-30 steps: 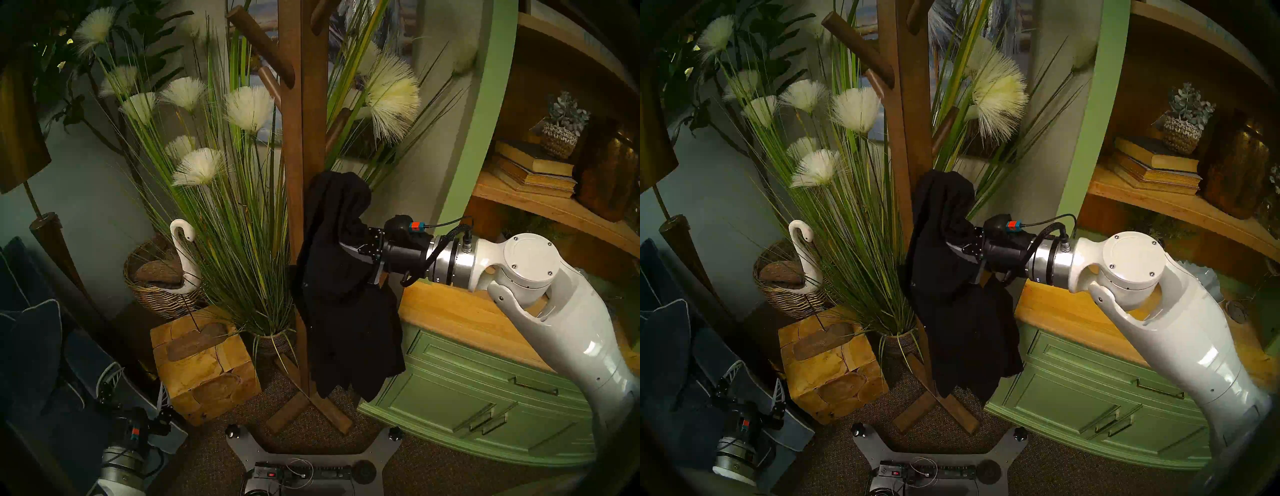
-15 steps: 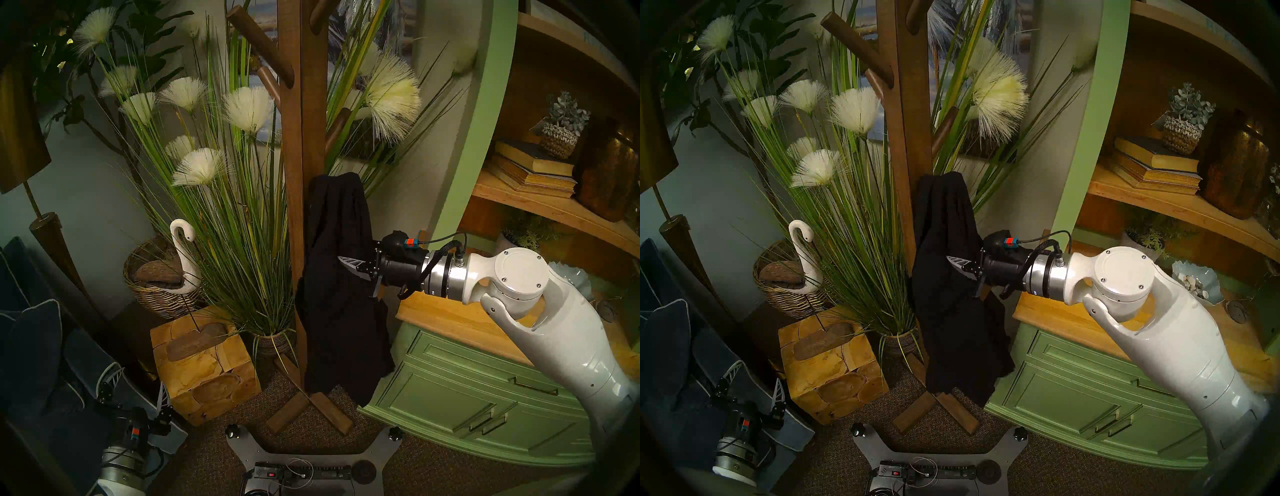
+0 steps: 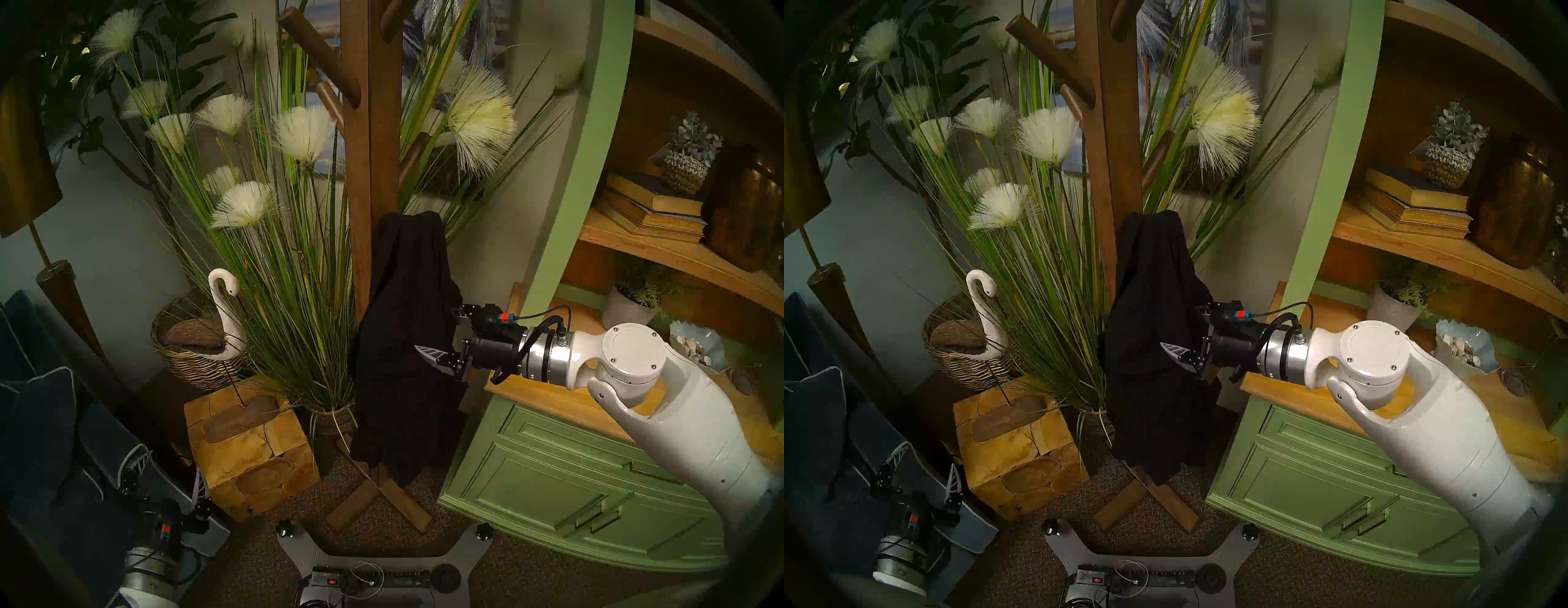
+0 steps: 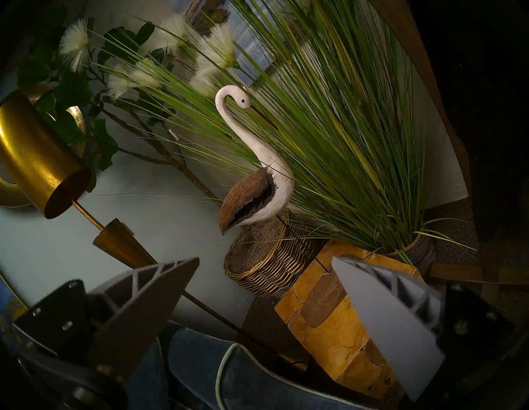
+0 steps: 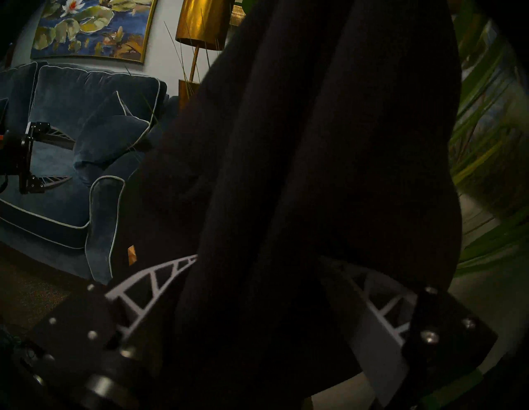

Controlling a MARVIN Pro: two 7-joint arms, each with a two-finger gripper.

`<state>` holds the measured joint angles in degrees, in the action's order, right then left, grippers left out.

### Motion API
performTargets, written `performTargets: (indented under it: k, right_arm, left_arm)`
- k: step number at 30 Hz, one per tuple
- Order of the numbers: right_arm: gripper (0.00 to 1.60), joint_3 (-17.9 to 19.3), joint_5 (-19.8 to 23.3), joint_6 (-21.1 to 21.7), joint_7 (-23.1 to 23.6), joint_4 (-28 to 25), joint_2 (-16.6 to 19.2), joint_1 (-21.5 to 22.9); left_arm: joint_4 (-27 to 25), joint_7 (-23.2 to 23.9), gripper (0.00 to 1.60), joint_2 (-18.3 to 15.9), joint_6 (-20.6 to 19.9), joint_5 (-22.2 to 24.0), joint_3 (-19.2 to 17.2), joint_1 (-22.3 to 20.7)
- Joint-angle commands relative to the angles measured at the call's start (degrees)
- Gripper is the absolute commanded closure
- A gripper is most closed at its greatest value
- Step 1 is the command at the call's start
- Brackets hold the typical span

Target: Pick up jacket and place on coat hanger

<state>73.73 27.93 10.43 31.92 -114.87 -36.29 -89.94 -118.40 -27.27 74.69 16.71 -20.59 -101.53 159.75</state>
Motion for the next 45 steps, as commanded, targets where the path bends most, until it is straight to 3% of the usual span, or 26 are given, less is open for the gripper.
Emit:
performTargets:
  k: [1, 9, 11, 14, 21, 24, 29, 30, 32, 35, 37, 39, 41, 45]
  right_arm:
    - [0.0, 4.54, 2.48, -4.22, -0.97, 0.18, 1.88, -4.73]
    - [0.0, 14.02, 8.72, -7.48, -1.81, 1.68, 3.5, -6.85]
    - [0.0, 13.18, 10.05, -8.16, -2.54, 2.31, 4.6, -5.71]
    - [0.0, 17.44, 11.88, -9.0, -2.19, 2.49, 5.28, -7.69]
    - [0.0, 22.72, 17.36, -12.05, -1.01, 3.61, 8.22, -14.72]
    - [0.0, 25.78, 19.88, -10.67, 2.39, 5.3, 6.73, -17.31]
    - [0.0, 26.46, 19.26, -10.03, 7.89, 7.52, 6.05, -20.66]
    - [0.0, 28.13, 19.74, -10.39, 8.83, 7.45, 5.99, -23.12]
    - [0.0, 28.82, 19.79, -10.89, 10.46, 8.7, 4.58, -23.06]
    - [0.0, 32.74, 20.28, -12.57, 12.47, 8.81, 3.4, -25.81]
    - [0.0, 36.05, 21.11, -15.82, 12.06, 7.37, 2.89, -28.61]
    - [0.0, 39.54, 21.96, -17.69, 11.89, 6.05, 0.02, -28.11]
    - [0.0, 37.32, 22.95, -18.27, 11.04, 6.09, 0.15, -25.7]
    - [0.0, 41.77, 24.52, -21.26, 11.23, 3.18, -2.87, -27.38]
  left_arm:
    - [-1.46, -0.14, 0.0, -0.09, 0.22, 0.11, -0.36, -0.09]
    - [-1.24, -0.19, 0.0, -0.1, 0.28, 0.02, -0.3, -0.24]
    - [-1.21, -0.2, 0.0, -0.1, 0.28, 0.01, -0.3, -0.26]
    - [-1.18, -0.2, 0.0, -0.1, 0.29, 0.0, -0.29, -0.29]
    - [-1.15, -0.2, 0.0, -0.08, 0.29, -0.01, -0.28, -0.33]
    - [-1.15, -0.2, 0.0, -0.08, 0.29, -0.02, -0.28, -0.34]
    - [-1.15, -0.2, 0.0, -0.07, 0.29, -0.02, -0.28, -0.34]
    - [-1.15, -0.2, 0.0, -0.07, 0.29, -0.02, -0.28, -0.34]
    - [-1.16, -0.2, 0.0, -0.07, 0.29, -0.02, -0.28, -0.34]
    - [-1.14, -0.2, 0.0, -0.07, 0.29, -0.02, -0.28, -0.35]
    - [-1.09, -0.2, 0.0, -0.07, 0.29, -0.03, -0.27, -0.4]
    - [-0.99, -0.2, 0.0, -0.08, 0.29, -0.04, -0.24, -0.46]
    - [-0.94, -0.2, 0.0, -0.08, 0.28, -0.05, -0.23, -0.49]
    - [-0.87, -0.19, 0.0, -0.08, 0.28, -0.06, -0.22, -0.55]
